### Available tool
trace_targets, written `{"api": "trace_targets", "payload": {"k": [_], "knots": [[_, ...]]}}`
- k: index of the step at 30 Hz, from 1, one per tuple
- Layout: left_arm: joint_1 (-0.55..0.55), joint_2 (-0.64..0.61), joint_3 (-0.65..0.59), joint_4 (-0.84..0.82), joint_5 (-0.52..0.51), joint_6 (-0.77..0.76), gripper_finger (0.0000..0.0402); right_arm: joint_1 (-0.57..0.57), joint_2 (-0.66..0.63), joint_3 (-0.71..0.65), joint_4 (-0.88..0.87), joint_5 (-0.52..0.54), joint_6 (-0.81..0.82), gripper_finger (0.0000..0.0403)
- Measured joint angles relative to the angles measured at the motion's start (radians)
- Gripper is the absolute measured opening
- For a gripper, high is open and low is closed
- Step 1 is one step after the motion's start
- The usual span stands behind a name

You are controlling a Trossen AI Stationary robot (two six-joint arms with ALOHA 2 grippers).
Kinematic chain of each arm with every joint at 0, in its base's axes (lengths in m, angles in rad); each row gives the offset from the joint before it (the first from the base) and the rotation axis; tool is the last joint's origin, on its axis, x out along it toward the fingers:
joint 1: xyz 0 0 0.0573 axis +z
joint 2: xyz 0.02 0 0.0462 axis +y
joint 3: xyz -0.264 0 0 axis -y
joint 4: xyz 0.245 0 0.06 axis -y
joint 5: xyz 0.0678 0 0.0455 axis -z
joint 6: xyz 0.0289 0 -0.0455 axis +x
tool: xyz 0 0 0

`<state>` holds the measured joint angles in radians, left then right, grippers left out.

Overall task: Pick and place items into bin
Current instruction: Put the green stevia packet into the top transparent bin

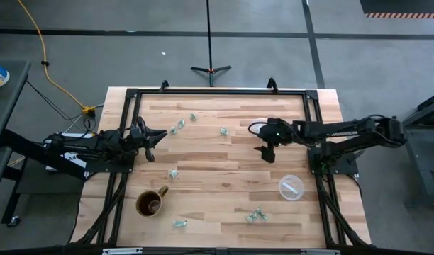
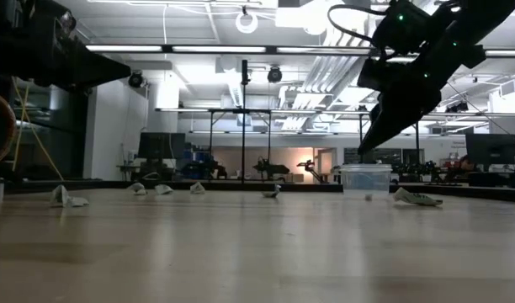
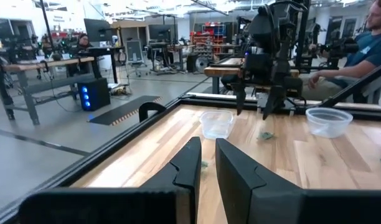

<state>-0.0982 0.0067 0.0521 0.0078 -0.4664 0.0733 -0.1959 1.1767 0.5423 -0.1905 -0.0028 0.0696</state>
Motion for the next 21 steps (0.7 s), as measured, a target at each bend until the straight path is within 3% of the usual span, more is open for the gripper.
{"api": "trace_targets", "payload": {"k": [11, 21], "knots": [[0.0, 0.0, 0.0, 0.001, 0.0, 0.081, 0.0085, 0.039, 0.0, 0.0, -0.186, -0.062, 0.045, 0.0279], [0.0, 0.0, 0.0, 0.002, 0.001, 0.106, 0.0085, 0.137, 0.053, -0.001, -0.219, 0.137, 0.094, 0.0279]]}}
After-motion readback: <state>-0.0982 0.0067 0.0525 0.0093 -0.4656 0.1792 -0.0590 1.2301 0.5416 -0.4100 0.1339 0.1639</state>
